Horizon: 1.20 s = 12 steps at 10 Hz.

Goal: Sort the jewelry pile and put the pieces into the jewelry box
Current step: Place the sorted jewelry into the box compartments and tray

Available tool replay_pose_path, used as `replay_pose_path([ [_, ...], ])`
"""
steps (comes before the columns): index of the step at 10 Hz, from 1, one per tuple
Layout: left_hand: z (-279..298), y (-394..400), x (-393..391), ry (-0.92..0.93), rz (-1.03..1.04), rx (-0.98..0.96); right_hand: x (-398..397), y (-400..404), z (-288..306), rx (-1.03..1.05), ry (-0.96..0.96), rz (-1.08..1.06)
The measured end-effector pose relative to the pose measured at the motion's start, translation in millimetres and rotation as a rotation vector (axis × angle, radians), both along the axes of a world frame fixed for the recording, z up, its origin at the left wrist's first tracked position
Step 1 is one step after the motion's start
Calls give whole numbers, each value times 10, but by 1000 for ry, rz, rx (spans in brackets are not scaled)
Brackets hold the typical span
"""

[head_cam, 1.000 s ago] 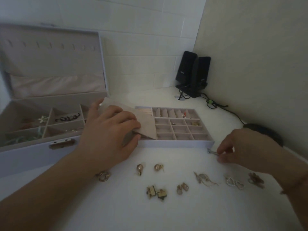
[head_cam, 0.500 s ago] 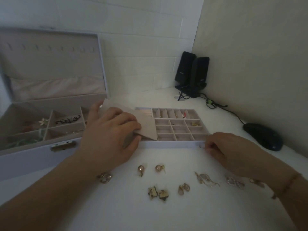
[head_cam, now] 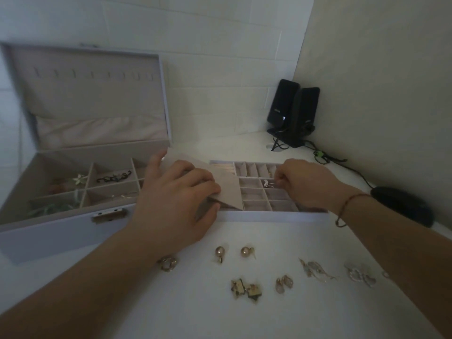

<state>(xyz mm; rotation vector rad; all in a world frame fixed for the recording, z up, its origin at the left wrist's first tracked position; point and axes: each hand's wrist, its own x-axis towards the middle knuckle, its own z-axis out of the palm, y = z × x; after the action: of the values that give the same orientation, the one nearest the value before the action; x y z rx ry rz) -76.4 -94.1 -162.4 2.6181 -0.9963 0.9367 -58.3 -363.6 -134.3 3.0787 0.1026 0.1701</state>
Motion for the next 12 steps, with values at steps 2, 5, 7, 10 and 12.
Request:
replay_pose_path([
  [2,0,0,-2,3,2,1,41,7,-55,39,-65,6],
  [5,-10,-12,3,-6,-2,-18,104,-64,-52,75,-68,36],
  [7,-11,-11,6,-11,-2,-14,170,-33,-33,111,-16,4],
  [10,-14,-12,7,-26,-8,-11,134,-118,-25,279,38,2],
  [12,-16,-4,12,-21,-9,-13,-443,-142,257,290,-37,163],
])
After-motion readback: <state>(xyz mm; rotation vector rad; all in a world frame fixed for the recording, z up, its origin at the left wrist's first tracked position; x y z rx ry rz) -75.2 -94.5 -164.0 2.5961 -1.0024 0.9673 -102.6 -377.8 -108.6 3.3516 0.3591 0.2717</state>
